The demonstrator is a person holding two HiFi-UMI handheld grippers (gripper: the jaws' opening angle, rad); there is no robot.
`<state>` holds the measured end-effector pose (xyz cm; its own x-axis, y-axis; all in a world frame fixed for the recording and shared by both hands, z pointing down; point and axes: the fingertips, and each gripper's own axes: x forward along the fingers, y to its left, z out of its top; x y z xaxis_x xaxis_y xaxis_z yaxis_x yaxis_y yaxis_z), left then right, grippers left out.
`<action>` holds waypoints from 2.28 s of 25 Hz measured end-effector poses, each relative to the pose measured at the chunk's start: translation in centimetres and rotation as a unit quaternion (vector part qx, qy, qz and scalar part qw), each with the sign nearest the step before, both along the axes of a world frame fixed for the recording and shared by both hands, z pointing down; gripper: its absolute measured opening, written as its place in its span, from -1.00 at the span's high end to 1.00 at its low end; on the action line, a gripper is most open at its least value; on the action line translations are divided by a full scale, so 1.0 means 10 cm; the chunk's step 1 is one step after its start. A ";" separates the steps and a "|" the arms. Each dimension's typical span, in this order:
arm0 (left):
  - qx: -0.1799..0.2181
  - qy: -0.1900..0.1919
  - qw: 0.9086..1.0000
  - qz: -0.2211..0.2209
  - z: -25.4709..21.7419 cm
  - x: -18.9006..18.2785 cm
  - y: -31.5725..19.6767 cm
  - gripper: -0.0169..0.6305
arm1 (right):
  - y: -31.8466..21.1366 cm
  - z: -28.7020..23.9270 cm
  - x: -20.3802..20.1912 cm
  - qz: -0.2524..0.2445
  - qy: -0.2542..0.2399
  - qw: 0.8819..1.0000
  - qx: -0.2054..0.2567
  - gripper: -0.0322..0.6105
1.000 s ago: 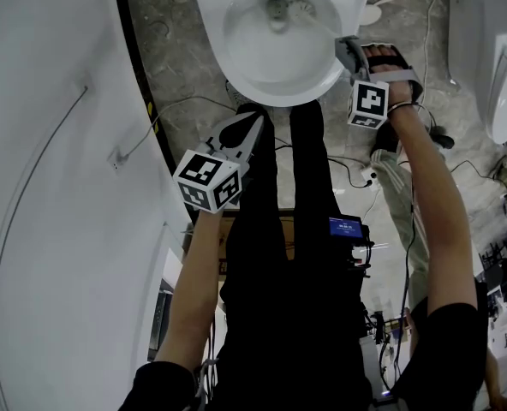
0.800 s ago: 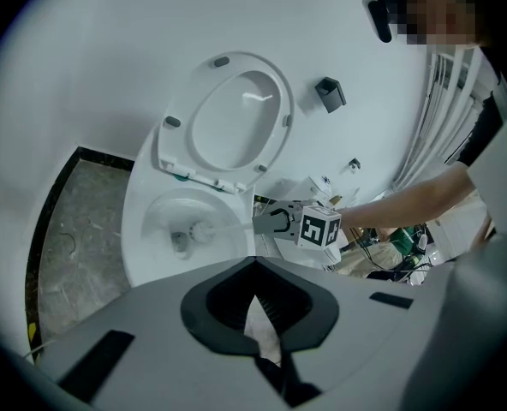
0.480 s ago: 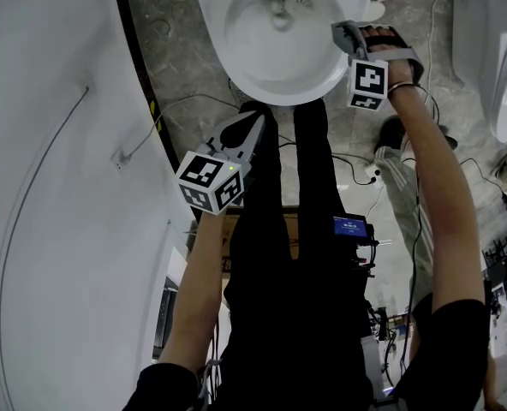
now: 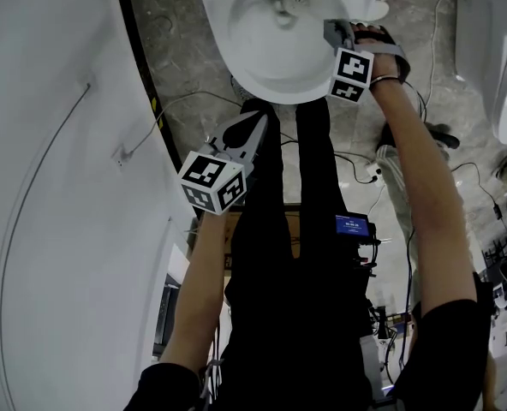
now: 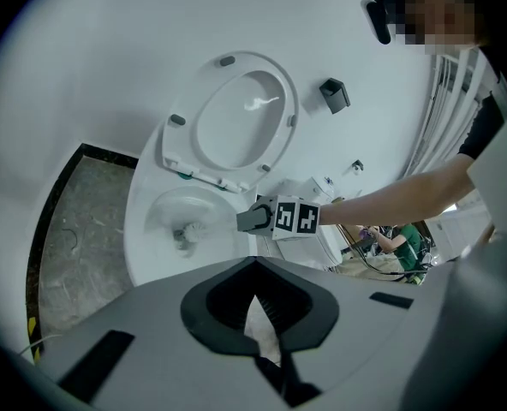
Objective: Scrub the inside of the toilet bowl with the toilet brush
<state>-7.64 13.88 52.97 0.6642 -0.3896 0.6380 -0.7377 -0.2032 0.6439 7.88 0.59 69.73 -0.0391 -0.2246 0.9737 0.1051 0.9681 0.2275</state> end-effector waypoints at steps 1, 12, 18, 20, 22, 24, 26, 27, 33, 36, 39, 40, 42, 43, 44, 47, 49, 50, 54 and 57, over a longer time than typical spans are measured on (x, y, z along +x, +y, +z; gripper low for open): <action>0.000 0.000 1.000 -0.001 0.00 0.00 0.00 0.93 | 0.03 0.01 -0.02 0.026 -0.003 1.000 -0.005 0.41; 0.006 0.003 1.000 0.006 -0.11 0.06 0.06 0.93 | 0.52 0.10 -0.15 0.199 -0.029 0.978 -0.059 0.41; 0.006 -0.006 1.000 0.012 -0.17 0.01 0.11 0.93 | 0.74 0.03 -0.20 0.240 -0.038 0.967 -0.070 0.41; 0.010 -0.007 1.000 0.016 -0.22 0.01 0.12 0.93 | 0.80 0.00 -0.21 0.253 -0.040 0.964 -0.071 0.41; 0.013 -0.009 1.000 0.020 -0.28 0.02 0.12 0.93 | 0.86 -0.05 -0.20 0.254 -0.039 0.964 -0.072 0.41; 0.017 -0.010 0.999 0.026 -0.34 0.02 0.13 0.93 | 0.92 -0.10 -0.20 0.249 -0.036 0.965 -0.072 0.41; 0.022 -0.010 0.999 0.032 -0.40 -0.01 0.15 0.93 | 1.01 -0.14 -0.21 0.243 -0.032 0.967 -0.072 0.41; 0.026 -0.010 0.999 0.035 -0.42 -0.04 0.17 0.93 | 1.05 -0.17 -0.23 0.238 -0.029 0.968 -0.071 0.41; 0.048 -0.016 0.997 0.050 -0.70 -0.04 0.21 0.93 | 1.26 -0.36 -0.17 0.169 -0.009 0.984 -0.063 0.41; 0.054 -0.020 0.997 0.056 -0.84 -0.02 0.25 0.93 | 1.41 -0.47 -0.09 0.162 -0.009 0.985 -0.065 0.41; 0.061 -0.023 0.996 0.062 -0.97 0.01 0.28 0.93 | 1.50 -0.57 -0.05 0.183 -0.016 0.980 -0.072 0.41; 0.062 -0.024 0.996 0.064 -1.01 0.02 0.30 0.93 | 1.53 -0.60 -0.06 0.196 -0.020 0.977 -0.076 0.41; 0.065 -0.025 0.995 0.070 -1.10 0.05 0.33 0.93 | 1.59 -0.65 -0.09 0.230 -0.026 0.969 -0.085 0.41; 0.066 -0.025 0.995 0.073 -1.16 0.07 0.35 0.93 | 1.63 -0.68 -0.12 0.249 -0.030 0.964 -0.091 0.41; 0.068 -0.024 0.995 0.075 -1.23 0.09 0.36 0.93 | 1.67 -0.71 -0.15 0.268 -0.034 0.958 -0.098 0.41; 0.075 -0.027 0.994 0.081 -1.44 0.12 0.36 0.93 | 1.72 -0.82 -0.22 0.330 -0.049 0.935 -0.123 0.41; 0.080 -0.030 0.993 0.081 -1.56 0.12 0.33 0.92 | 1.68 -0.90 -0.26 0.371 -0.063 0.916 -0.140 0.41; 0.083 -0.030 0.993 0.080 -1.61 0.11 0.32 0.93 | 1.65 -0.94 -0.27 0.391 -0.071 0.905 -0.149 0.41; 0.093 -0.031 0.993 0.070 -1.79 0.06 0.27 0.93 | 1.50 -1.18 -0.30 0.437 -0.103 0.879 -0.162 0.41; 0.094 -0.029 0.993 0.060 -1.87 0.04 0.26 0.93 | 1.42 -1.41 -0.29 0.447 -0.120 0.871 -0.162 0.41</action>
